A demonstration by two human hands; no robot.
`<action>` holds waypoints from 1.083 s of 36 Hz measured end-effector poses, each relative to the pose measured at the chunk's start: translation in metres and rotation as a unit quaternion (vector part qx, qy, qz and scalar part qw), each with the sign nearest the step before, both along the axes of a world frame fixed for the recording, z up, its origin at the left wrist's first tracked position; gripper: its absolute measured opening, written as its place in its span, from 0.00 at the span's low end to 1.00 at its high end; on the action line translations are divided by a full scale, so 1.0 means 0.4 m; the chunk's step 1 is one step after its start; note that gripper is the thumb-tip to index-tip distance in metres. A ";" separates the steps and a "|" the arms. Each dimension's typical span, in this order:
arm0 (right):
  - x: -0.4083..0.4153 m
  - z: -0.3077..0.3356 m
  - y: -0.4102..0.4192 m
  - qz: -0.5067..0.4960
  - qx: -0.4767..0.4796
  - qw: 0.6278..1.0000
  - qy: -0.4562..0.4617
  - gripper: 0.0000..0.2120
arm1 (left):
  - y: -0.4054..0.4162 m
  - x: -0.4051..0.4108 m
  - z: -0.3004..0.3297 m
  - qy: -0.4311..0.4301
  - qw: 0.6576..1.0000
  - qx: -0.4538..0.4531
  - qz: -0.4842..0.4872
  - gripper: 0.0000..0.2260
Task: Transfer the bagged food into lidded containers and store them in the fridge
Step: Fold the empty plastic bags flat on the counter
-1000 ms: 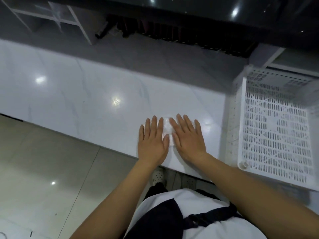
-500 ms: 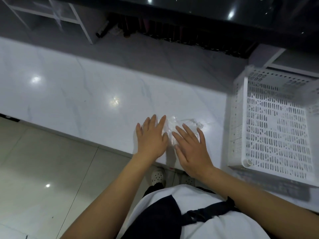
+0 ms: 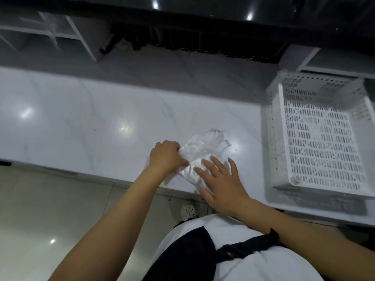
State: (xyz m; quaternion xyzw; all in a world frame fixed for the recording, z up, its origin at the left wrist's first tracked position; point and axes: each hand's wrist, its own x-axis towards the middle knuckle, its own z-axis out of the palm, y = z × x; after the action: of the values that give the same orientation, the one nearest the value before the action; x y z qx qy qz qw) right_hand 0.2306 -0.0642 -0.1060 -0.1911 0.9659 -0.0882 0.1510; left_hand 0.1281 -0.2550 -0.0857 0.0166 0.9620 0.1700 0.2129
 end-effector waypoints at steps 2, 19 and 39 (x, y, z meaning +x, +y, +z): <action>-0.003 -0.010 0.003 0.001 0.000 1.000 -0.002 0.29 | -0.001 -0.004 0.000 -0.008 0.998 0.067 0.016 0.13; -0.010 0.011 0.029 -0.302 -0.465 0.828 -0.085 0.20 | 0.122 0.160 -0.035 0.060 0.987 0.083 -0.126 0.29; -0.034 -0.037 0.047 -0.173 -0.013 0.985 0.023 0.23 | 0.077 0.204 -0.043 0.090 0.987 0.129 0.031 0.28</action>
State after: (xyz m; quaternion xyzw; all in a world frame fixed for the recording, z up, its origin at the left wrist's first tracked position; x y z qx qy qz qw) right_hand 0.2170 -0.0453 -0.1209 -0.0255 0.9863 -0.1215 0.1086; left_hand 0.2099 -0.2243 -0.1028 0.0292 0.9472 0.2975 0.1163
